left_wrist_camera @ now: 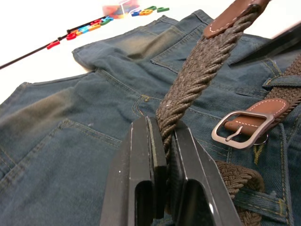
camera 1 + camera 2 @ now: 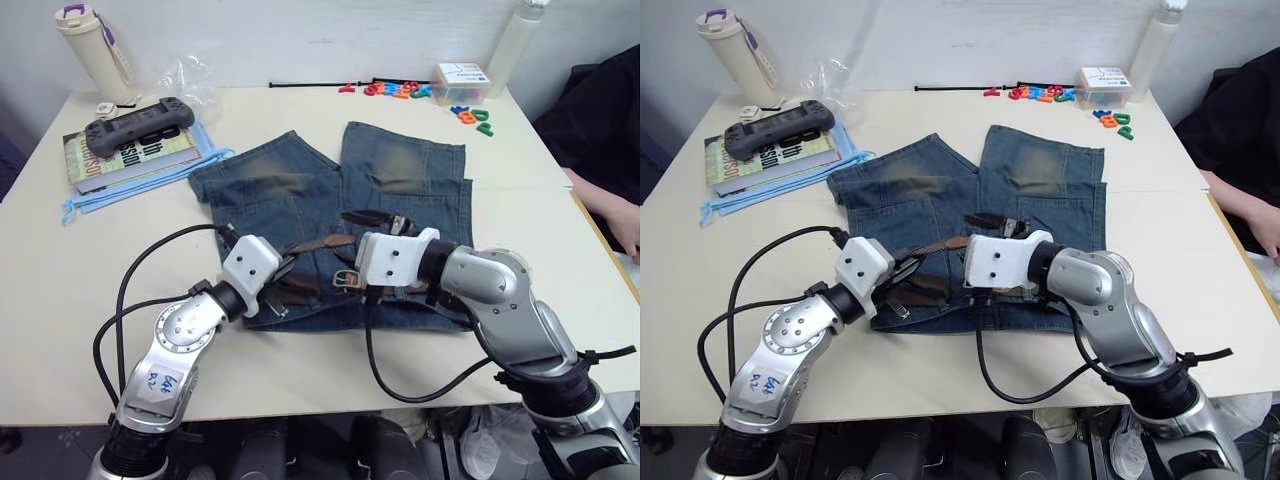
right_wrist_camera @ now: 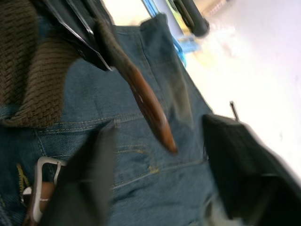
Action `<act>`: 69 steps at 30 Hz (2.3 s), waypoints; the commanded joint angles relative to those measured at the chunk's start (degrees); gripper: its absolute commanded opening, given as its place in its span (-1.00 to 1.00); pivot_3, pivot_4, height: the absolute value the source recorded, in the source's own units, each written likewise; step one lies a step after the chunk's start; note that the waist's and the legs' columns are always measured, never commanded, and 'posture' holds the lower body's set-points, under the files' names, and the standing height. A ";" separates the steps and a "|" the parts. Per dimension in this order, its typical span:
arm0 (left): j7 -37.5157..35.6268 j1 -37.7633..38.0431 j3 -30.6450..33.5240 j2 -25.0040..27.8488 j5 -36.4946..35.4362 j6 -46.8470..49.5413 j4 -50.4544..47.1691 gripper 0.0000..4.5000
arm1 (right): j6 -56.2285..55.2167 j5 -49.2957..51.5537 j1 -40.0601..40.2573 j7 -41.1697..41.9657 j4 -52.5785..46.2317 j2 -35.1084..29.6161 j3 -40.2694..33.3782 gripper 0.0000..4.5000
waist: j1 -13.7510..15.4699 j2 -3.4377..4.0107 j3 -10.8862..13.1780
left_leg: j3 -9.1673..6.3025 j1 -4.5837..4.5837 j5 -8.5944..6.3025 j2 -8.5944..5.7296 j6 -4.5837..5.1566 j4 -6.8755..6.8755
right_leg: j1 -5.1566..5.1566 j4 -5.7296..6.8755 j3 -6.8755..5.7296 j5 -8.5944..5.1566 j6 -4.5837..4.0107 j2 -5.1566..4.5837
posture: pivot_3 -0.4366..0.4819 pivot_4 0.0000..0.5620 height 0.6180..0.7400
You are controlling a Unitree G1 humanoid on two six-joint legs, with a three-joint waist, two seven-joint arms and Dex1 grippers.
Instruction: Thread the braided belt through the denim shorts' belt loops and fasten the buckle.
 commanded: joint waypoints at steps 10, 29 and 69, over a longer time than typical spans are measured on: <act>0.83 -0.24 5.79 -3.44 -6.86 6.69 -1.41 -1.00 | 12.51 -0.54 21.70 -1.88 -16.45 -6.92 -3.78 0.97 | 0.48 -0.02 -0.01 | -0.02 0.02 -0.22 0.00 -0.19 0.00 | 0.05 -0.08 0.10 0.00 0.00 0.00 | -0.05 -0.47 0.63; 0.23 -1.03 4.63 -3.51 -7.55 6.81 -0.21 -1.00 | 12.25 -12.95 19.63 -12.13 -5.46 -0.80 4.96 0.88 | 0.07 -0.05 -0.03 | -0.03 0.06 -0.16 0.01 -0.29 0.04 | 0.05 0.01 0.09 0.00 0.00 0.03 | -0.05 -0.47 0.63; -0.58 -6.37 -2.38 -2.94 -10.75 30.55 5.82 -1.00 | 46.51 -3.16 9.27 -17.66 -14.38 16.51 2.90 -0.99 | 0.06 -0.03 -0.06 | 0.06 0.01 -0.18 -0.06 -0.35 -0.05 | -0.17 0.13 0.27 -0.01 -0.02 -0.02 | -0.05 -0.47 0.63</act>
